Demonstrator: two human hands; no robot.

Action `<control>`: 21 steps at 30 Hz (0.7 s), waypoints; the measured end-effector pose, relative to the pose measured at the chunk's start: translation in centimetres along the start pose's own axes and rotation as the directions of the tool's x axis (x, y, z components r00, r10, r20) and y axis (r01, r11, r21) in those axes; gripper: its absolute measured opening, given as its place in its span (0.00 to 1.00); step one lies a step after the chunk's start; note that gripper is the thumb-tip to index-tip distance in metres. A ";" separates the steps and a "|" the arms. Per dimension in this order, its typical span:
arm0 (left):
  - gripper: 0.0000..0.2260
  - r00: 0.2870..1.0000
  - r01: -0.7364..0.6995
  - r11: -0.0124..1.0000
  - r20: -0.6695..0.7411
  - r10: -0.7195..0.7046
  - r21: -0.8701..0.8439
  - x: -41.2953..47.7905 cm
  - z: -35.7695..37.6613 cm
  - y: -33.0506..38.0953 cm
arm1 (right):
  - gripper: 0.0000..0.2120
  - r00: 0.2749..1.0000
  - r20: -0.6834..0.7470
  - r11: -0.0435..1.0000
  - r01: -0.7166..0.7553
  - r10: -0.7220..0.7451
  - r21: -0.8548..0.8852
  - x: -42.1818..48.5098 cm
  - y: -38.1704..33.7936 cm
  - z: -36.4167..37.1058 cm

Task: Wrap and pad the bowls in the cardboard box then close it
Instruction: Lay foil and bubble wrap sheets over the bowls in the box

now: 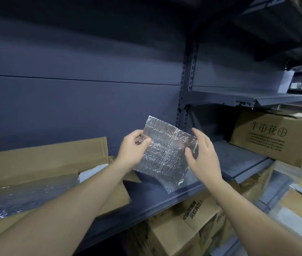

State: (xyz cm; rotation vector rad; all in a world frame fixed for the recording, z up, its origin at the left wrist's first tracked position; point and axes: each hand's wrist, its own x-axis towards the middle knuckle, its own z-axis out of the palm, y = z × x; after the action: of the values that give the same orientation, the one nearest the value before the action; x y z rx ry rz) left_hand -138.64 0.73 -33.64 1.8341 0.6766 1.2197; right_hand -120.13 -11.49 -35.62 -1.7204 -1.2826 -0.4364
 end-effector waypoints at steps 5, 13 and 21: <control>0.04 0.996 0.063 0.993 -0.062 -0.069 -0.097 -1.5 -4.4 0.8 | 0.33 0.987 0.067 0.952 -0.161 0.149 0.260 -1.4 -2.8 1.8; 0.11 0.975 0.143 0.982 -0.150 -0.161 -0.125 -2.9 -11.3 -1.1 | 0.27 0.972 0.192 0.899 -0.201 0.134 0.389 -0.8 -8.4 5.6; 0.20 0.975 0.102 0.980 -0.214 -0.063 0.174 -4.7 -18.3 -3.9 | 0.18 0.955 0.293 0.884 -0.175 0.046 0.432 -0.8 -12.7 11.9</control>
State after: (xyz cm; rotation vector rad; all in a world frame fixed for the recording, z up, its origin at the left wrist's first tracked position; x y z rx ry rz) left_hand -157.32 5.12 -35.54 1.8211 1.0022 1.3425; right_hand -134.53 -1.62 -36.59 -1.4694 -1.3417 0.1763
